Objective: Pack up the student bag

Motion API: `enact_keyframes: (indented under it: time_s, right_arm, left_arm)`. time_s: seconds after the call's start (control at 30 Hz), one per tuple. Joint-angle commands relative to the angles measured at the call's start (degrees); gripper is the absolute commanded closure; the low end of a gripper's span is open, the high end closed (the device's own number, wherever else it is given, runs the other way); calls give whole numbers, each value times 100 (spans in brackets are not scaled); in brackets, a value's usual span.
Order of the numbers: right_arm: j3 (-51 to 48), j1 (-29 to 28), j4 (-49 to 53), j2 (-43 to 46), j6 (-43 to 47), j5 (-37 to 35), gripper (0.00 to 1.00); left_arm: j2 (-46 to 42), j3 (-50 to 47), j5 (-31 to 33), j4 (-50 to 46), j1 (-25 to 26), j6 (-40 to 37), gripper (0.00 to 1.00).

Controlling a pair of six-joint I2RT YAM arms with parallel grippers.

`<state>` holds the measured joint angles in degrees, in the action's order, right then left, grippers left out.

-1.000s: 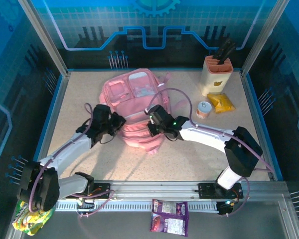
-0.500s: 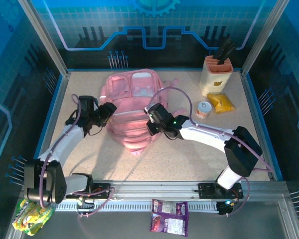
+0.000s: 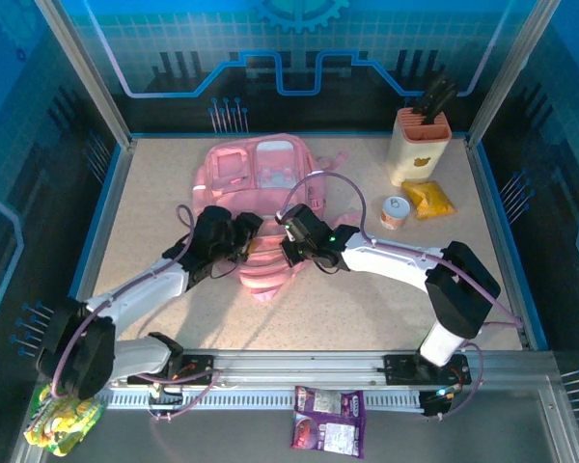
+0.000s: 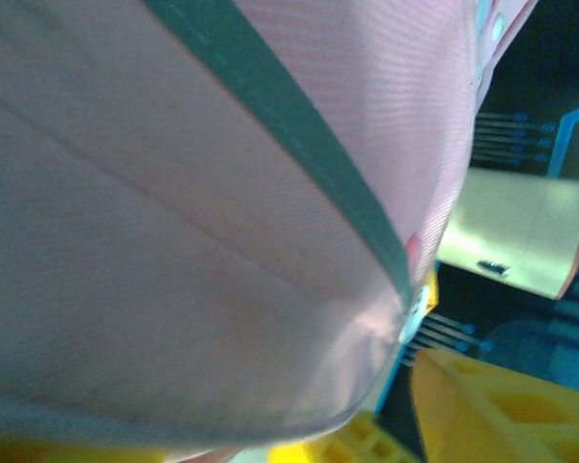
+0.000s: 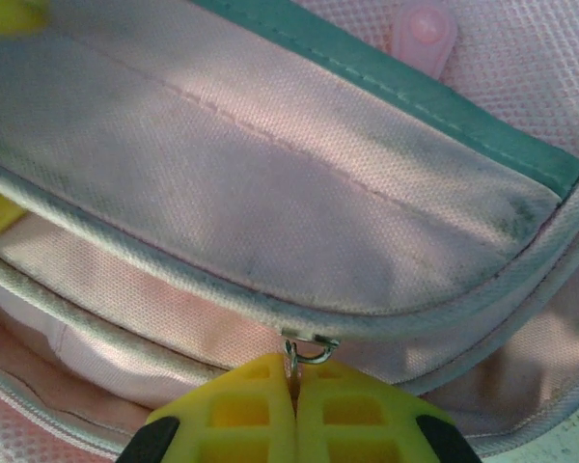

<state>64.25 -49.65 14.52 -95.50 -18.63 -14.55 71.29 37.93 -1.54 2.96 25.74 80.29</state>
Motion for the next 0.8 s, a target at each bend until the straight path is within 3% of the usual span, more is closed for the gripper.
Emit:
enact_keyframes:
  time_s: [0.0,0.1,0.2,0.5,0.77]
  right_arm:
    - [149,-84,87,-30,-10,-173,100]
    - [136,61,168,51,34,-250,100]
    - [114,239,216,145,140,-317,100]
    - [219,823,-176,-113,540,-551,100]
    - [856,932,-248,-562,878,-645,100]
  left_arm:
    - [227,237,489,186,55,166,59]
    - [194,243,776,-136,41,-86,85]
    - [141,356,620,-541,-201,-557,100]
    - [-217,449,-614,-1329,-1271,-2211,100]
    - [79,810,-1190,-1461,-1334,-2868,100]
